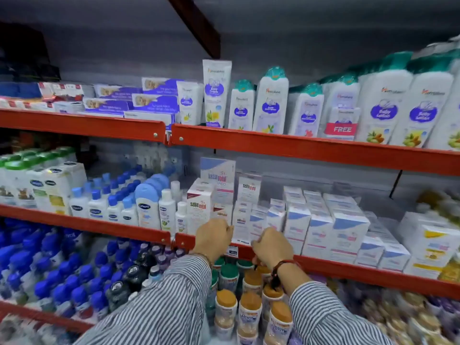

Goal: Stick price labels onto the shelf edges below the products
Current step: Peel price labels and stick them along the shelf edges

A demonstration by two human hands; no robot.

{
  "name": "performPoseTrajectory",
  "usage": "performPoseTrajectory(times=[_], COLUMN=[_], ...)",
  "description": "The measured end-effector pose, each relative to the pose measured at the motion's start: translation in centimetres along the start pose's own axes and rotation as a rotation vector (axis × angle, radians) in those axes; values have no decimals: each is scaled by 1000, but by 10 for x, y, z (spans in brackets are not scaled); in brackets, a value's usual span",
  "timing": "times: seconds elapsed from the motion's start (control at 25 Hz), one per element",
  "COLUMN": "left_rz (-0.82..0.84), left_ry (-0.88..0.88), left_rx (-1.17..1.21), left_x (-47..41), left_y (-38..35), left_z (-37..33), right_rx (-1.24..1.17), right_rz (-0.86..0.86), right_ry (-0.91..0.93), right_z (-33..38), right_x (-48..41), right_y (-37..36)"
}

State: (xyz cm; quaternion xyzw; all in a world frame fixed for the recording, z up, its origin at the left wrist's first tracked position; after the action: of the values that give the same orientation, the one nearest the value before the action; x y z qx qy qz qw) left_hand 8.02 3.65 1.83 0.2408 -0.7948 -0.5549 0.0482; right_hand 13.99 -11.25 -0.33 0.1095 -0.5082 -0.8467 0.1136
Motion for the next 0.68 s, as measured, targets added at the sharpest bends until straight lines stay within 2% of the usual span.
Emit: performPoseTrajectory(times=[0.08, 0.36, 0.68], left_rz=[-25, 64, 236], left_ry=[79, 228, 288], left_rx=[-60, -164, -34], left_x=[-21, -53, -61], left_y=[-17, -50, -62], left_z=[9, 18, 22], right_rx=[7, -62, -100], right_rz=[-71, -49, 38], right_ry=[-67, -244, -238], right_z=[-7, -14, -10], right_x=[-20, -47, -51], right_y=[-10, -34, -41])
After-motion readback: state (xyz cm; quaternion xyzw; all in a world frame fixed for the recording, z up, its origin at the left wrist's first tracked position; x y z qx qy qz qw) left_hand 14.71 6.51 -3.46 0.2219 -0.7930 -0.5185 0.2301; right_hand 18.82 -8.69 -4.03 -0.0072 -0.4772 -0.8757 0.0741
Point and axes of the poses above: each hand's wrist, its own x-axis away from the middle knuckle, its own y-axis out of the back of the hand, z = x × y, the point moved 9 cm from there along -x, towards the middle knuckle, and after that the axes turned 2 degrees about y, right-handed, at the moved point
